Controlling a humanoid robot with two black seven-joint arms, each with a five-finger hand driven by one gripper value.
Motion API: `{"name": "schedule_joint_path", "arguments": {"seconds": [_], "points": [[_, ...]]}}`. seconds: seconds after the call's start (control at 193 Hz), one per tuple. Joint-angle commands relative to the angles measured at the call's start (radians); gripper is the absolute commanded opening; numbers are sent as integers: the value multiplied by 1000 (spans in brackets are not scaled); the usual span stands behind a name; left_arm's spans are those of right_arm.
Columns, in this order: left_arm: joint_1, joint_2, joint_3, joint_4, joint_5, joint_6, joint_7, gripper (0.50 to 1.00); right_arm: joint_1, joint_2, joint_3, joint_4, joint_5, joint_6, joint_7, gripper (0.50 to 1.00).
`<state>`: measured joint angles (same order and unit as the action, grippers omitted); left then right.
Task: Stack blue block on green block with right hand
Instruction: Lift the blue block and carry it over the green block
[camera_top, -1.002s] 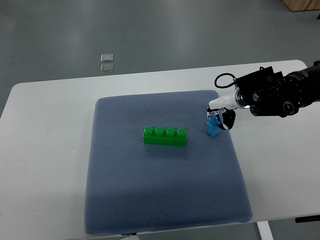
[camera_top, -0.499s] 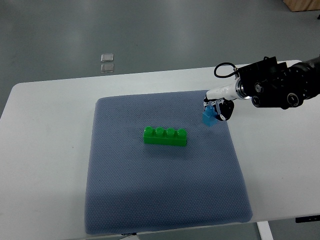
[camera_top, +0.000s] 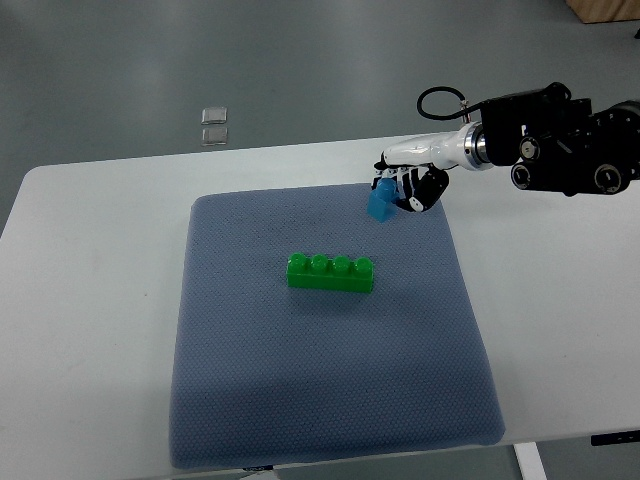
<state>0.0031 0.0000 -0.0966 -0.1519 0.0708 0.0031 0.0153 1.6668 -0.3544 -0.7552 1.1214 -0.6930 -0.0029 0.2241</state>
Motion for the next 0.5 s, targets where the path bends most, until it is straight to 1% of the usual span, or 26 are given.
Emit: {"name": "schedule_joint_path", "arguments": {"seconds": [0.0, 0.151, 0.26, 0.493], "points": [[0, 0, 0, 0, 0, 0, 0, 1000, -35, -44, 71, 0, -48, -3, 34, 500], [0, 0, 0, 0, 0, 0, 0, 1000, -124, -98, 226, 2, -184, 0, 69, 500], [0, 0, 0, 0, 0, 0, 0, 1000, -180, -118, 312, 5, -273, 4, 89, 500], [0, 0, 0, 0, 0, 0, 0, 1000, -239, -117, 381, 20, -398, 6, 135, 500]]}}
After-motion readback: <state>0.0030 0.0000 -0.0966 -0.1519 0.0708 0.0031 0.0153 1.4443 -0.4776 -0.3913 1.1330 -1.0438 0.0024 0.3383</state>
